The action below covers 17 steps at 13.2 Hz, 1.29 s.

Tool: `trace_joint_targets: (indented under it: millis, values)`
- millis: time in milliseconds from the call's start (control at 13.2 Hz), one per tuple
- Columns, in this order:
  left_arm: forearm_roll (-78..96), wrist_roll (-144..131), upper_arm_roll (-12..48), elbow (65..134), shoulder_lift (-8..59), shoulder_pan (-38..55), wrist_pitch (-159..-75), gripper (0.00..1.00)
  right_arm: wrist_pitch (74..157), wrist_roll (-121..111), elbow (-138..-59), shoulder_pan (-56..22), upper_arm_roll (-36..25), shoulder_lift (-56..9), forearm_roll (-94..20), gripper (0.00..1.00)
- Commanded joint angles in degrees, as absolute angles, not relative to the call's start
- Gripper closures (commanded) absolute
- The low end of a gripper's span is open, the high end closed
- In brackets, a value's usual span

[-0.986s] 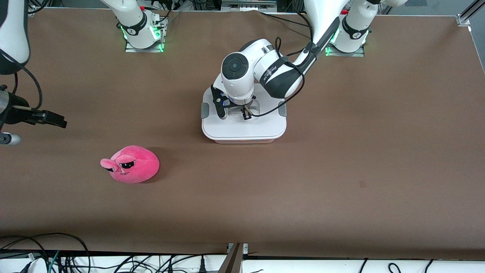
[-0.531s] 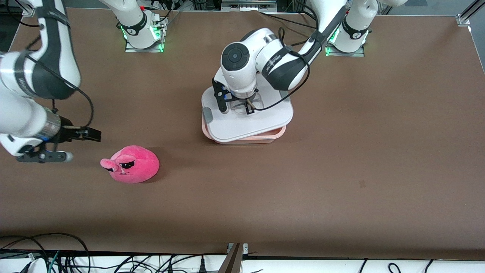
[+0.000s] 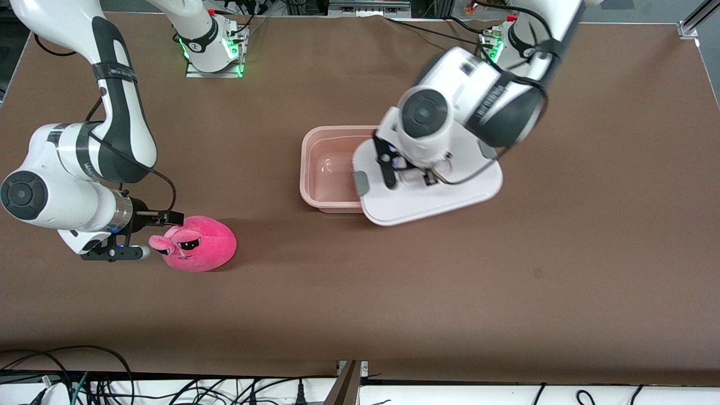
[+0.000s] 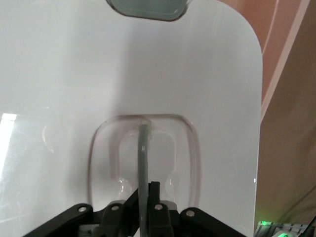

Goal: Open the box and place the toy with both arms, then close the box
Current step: 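Lift the lid off with the left gripper while the right gripper reaches the toy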

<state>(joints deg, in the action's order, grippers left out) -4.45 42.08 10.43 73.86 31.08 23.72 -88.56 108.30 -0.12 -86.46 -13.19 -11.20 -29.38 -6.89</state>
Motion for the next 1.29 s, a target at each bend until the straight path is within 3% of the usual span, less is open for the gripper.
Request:
trace_joint_targets:
  millis: [0, 683, 759, 834, 986, 1062, 1138, 1214]
  values:
    - [-8.59, 51.47, 11.16, 73.83, 31.20, 16.03, -87.54, 1.00, 111.70, -0.97, -86.92, -13.27, -11.34, -31.19, -8.00, 0.00]
    - [-13.19, 71.88, 10.28, 74.80, 36.20, 2.91, -88.24, 1.00, 120.31, -1.05, -92.37, -15.20, -11.34, -31.46, -8.00, 0.02]
    - [-13.18, 73.20, 10.28, 74.88, 36.56, 1.86, -89.63, 1.00, 120.84, -1.05, -92.63, -15.21, -11.34, -31.46, -8.00, 0.11]
    - [-13.10, 74.95, 10.37, 74.97, 37.17, 0.63, -90.61, 1.00, 120.85, -1.05, -92.64, -15.21, -11.34, -31.46, -8.00, 0.27]
    - [-11.88, 78.38, 10.63, 74.88, 39.10, -2.09, -92.63, 1.00, 120.94, -1.05, -92.55, -15.29, -11.34, -31.46, -8.00, 0.75]
    - [-9.95, 80.75, 10.63, 74.88, 39.89, -3.33, -93.59, 1.00, 120.94, -1.05, -92.55, -15.29, -11.34, -31.46, -8.00, 0.91]
    - [-8.28, 82.69, 10.63, 74.97, 40.51, -4.30, -94.73, 1.00, 120.94, -1.05, -92.55, -15.29, -11.34, -31.46, -8.00, 1.00]
    - [-6.17, 83.58, 10.63, 74.97, 41.04, -5.26, -94.83, 1.00, 121.02, -1.05, -92.46, -15.47, -11.34, -31.46, -8.00, 1.00]
